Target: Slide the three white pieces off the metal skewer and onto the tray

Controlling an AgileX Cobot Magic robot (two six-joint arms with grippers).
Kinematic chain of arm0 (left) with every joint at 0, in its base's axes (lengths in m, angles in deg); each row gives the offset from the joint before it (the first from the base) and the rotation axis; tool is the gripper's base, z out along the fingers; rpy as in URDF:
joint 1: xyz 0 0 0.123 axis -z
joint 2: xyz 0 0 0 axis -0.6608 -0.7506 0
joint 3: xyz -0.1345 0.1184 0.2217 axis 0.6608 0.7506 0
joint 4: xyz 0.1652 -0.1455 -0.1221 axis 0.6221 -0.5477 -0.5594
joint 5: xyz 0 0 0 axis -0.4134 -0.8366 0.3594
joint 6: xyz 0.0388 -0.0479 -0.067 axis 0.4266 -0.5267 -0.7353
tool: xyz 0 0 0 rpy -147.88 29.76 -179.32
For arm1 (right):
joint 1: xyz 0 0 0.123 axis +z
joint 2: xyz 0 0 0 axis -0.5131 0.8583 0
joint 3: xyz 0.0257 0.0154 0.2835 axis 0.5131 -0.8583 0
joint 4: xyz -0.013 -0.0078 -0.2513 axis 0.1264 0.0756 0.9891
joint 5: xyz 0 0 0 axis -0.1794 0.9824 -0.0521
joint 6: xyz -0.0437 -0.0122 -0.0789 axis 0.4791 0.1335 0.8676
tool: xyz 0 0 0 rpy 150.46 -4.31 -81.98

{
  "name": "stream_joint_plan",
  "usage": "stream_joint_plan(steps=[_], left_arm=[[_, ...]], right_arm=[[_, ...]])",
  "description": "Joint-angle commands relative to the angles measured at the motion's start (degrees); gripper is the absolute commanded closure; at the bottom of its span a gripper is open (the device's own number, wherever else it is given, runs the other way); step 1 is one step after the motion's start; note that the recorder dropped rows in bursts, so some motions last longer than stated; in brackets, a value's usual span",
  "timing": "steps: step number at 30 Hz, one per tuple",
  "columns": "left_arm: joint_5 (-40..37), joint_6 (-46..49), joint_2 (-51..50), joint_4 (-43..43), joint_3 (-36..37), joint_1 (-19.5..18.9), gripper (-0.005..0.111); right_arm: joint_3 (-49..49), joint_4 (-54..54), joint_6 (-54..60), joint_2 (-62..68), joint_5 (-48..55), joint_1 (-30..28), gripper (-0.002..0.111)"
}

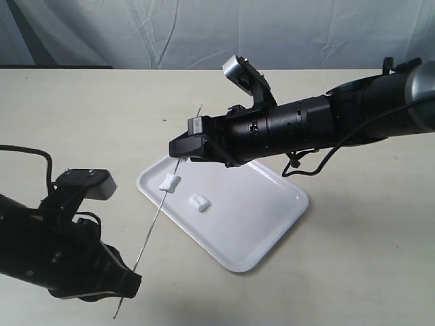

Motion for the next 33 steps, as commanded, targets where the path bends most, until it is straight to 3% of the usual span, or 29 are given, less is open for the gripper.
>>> stream_joint_plan(steps=[1,9,18,23,33], left_arm=[[2.22,0.35,0.01,-0.47,-0.31,2.28,0.107],[4.02,0.15,0.01,-1.09,-0.31,3.54,0.107],[5.35,-0.32,0.01,-0.26,-0.31,3.54,0.107],[6.39,-4.23,0.01,4.46,0.15,3.54,0.107],[9.65,-4.23,0.01,4.18,4.28,3.54,0.107]], right_arm=[[0.6,-0.42,-0.97,-0.11,-0.07,-0.09,0.061],[0.6,-0.42,-2.06,-0.03,0.07,-0.09,0.063],[0.6,-0.42,-2.6,-0.03,0.4,-0.09,0.085],[0.6,-0.42,-2.6,-0.03,0.81,-0.09,0.085],[0.6,-0.42,-2.74,-0.03,0.78,-0.09,0.085]])
